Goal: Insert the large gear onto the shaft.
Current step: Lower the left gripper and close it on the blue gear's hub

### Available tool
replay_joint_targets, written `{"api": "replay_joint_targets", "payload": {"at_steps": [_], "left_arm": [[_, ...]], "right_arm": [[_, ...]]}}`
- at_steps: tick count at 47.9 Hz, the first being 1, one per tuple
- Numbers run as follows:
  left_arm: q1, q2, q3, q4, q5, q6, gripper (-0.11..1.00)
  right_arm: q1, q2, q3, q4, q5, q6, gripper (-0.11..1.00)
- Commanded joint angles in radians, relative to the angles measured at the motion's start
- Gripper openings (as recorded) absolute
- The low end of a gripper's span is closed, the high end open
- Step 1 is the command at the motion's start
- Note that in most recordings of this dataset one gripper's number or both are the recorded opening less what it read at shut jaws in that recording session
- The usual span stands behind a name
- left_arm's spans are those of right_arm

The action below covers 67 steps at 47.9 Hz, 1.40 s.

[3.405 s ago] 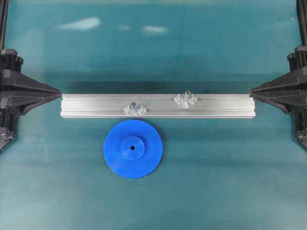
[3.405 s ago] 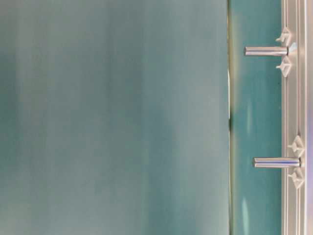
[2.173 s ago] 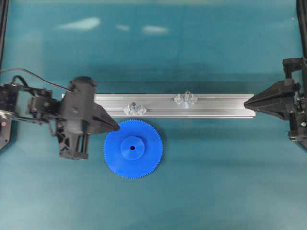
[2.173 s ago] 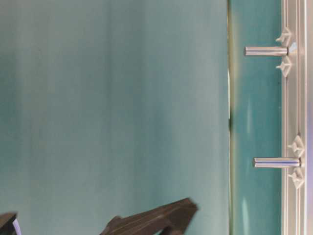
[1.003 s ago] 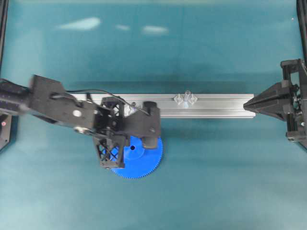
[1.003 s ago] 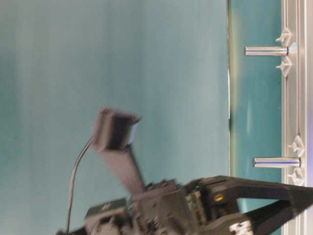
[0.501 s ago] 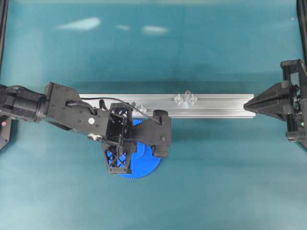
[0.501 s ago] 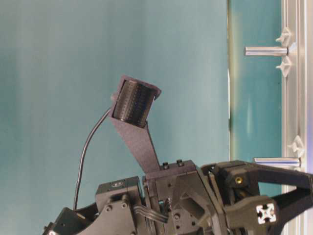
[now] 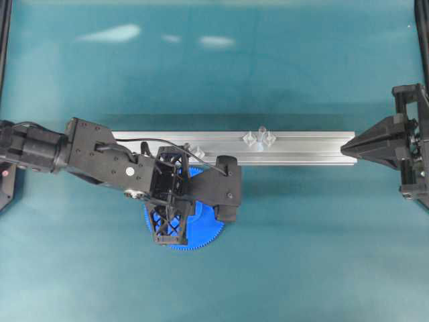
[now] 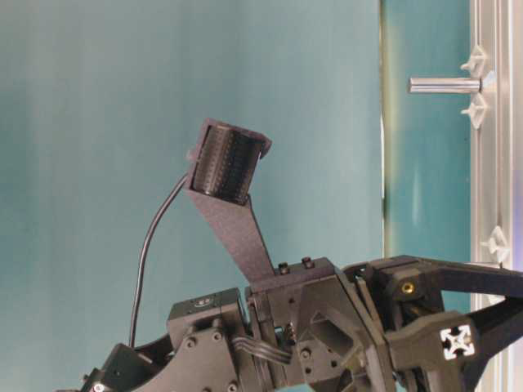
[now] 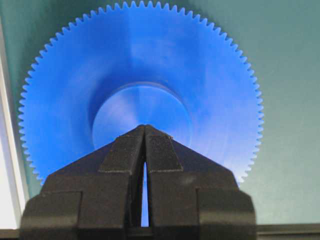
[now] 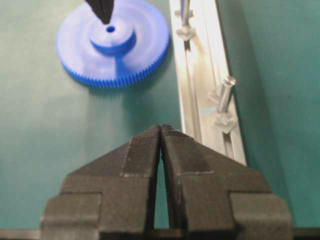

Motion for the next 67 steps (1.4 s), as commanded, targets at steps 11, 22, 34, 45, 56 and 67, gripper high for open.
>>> {"api": "replay_joint_targets", "payload": {"at_steps": [11,22,34,45,56,67], "left_arm": [[-0.006,-0.015,0.009,0.003,-0.003,0.031,-0.02],[-0.006,-0.017,0.003,0.003,0.011,0.032,0.04],[-0.003,0.023,-0.046,0.003,0.146,-0.035,0.69],[-0.008,0.057,-0.081,0.003,0.143,-0.040,0.93],[-0.008,0.026,-0.071,0.003,0.038,-0.055,0.93],[-0.008,0.034,-0.075,0.003,0.054,-0.046,0.94]], "right_arm": [[-0.002,0.003,-0.005,-0.002,-0.012,0.012,0.12],[-0.002,0.002,-0.005,-0.002,-0.014,0.014,0.12],[-0.002,0.000,-0.005,0.000,-0.012,0.015,0.12],[-0.002,-0.006,-0.005,0.000,-0.014,0.038,0.12],[-0.002,-0.032,0.006,0.000,-0.014,0.069,0.12],[-0.002,-0.048,0.008,0.000,-0.006,0.071,0.12]]}}
